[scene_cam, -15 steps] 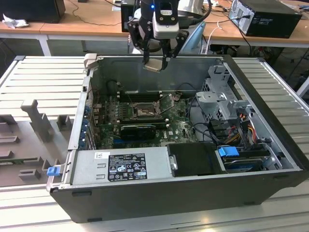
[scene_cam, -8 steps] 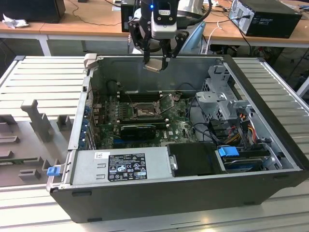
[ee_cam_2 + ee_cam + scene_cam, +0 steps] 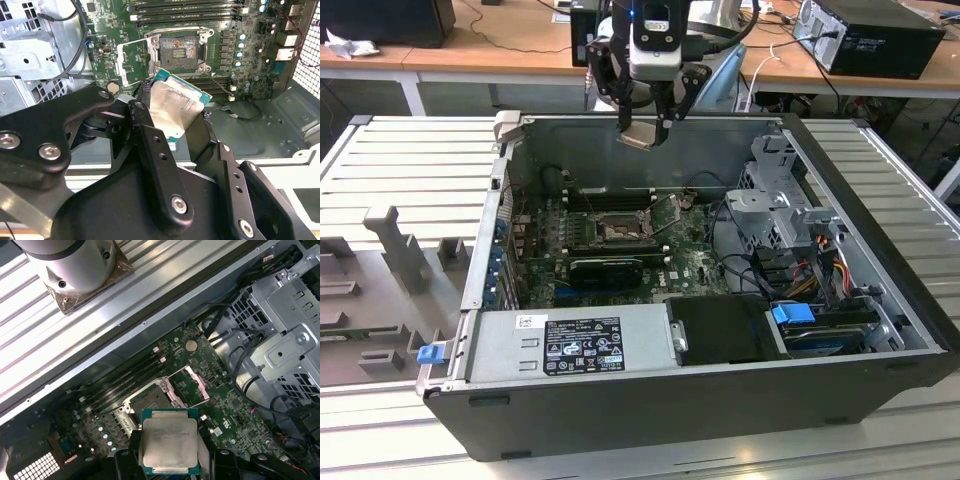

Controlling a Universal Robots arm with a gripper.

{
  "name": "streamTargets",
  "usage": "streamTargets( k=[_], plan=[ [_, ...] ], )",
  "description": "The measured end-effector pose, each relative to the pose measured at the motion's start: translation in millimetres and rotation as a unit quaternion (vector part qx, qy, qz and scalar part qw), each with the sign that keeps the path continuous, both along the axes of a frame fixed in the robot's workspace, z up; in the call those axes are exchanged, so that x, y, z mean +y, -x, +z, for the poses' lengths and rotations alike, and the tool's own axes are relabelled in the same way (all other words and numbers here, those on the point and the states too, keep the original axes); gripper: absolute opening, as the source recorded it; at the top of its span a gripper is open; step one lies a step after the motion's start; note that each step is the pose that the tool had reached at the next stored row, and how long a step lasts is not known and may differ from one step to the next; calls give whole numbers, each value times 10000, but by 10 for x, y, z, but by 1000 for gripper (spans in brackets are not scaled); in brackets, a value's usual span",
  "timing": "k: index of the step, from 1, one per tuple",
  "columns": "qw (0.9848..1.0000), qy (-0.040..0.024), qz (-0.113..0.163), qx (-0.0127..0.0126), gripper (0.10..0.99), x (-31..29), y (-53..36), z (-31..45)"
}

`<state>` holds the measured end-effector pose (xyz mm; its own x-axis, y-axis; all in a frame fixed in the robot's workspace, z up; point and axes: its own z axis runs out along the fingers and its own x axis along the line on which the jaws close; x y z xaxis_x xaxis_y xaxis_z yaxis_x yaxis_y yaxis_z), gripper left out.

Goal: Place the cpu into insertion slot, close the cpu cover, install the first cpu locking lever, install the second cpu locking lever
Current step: 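Place the cpu into insertion slot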

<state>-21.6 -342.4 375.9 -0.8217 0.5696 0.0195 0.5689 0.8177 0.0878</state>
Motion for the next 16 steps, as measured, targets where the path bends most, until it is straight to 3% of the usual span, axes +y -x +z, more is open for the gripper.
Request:
streamTargets(
  k=[16],
  plan=[
    [9987, 8, -507, 0, 525, 0, 0, -2]
  ],
)
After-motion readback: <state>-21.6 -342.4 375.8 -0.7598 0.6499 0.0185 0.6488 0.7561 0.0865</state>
